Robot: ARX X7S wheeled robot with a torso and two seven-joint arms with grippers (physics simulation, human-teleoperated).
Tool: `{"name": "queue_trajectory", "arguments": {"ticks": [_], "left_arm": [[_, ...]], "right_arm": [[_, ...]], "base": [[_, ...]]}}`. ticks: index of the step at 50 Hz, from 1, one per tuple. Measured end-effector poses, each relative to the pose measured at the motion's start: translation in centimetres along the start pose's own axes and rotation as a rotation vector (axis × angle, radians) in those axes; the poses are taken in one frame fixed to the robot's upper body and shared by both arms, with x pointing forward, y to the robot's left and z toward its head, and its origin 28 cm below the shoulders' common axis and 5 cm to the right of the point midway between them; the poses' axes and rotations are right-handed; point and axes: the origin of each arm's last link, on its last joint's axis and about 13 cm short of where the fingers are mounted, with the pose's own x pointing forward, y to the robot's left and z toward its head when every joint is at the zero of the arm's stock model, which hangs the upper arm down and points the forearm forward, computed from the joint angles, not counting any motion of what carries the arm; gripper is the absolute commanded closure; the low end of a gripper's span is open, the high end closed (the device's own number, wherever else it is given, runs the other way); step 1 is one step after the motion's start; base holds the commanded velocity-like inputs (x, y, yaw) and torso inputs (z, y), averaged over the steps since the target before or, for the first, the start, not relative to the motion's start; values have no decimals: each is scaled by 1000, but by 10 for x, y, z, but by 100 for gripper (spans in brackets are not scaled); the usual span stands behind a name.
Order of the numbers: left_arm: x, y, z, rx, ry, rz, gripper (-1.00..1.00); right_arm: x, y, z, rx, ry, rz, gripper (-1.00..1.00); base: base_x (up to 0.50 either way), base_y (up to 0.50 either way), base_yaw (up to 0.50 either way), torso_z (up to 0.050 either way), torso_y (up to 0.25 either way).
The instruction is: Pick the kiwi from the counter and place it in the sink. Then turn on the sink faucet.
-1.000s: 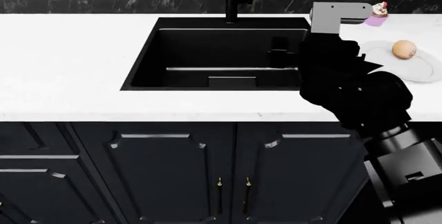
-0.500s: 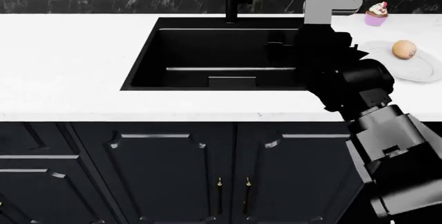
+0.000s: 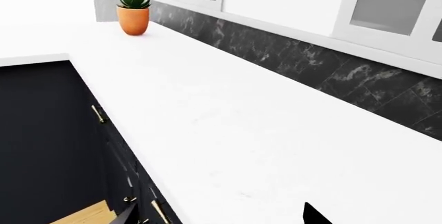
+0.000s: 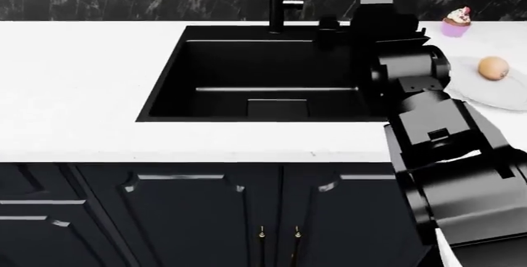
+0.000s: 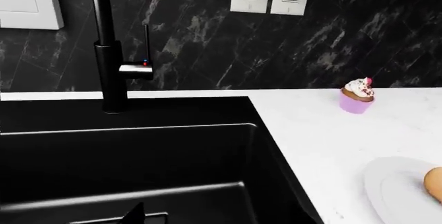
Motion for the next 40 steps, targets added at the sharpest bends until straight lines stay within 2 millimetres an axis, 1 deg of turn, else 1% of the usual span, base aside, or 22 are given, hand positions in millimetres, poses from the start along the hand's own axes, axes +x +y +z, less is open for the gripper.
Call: {"name": "queue_trajectory", "arguments": {"ticks": [29,40], "left_arm": [[2,-2,-3,11,7,-8,-100],[2,-3,-5,15,9,-9,-100]], "right_arm": [[-7,13,25,-12,-49,76,-100],[-8,15,25,-19,-54,88,-100]], "base": [[500,0,0,0,1],[500,0,0,0,0]]}}
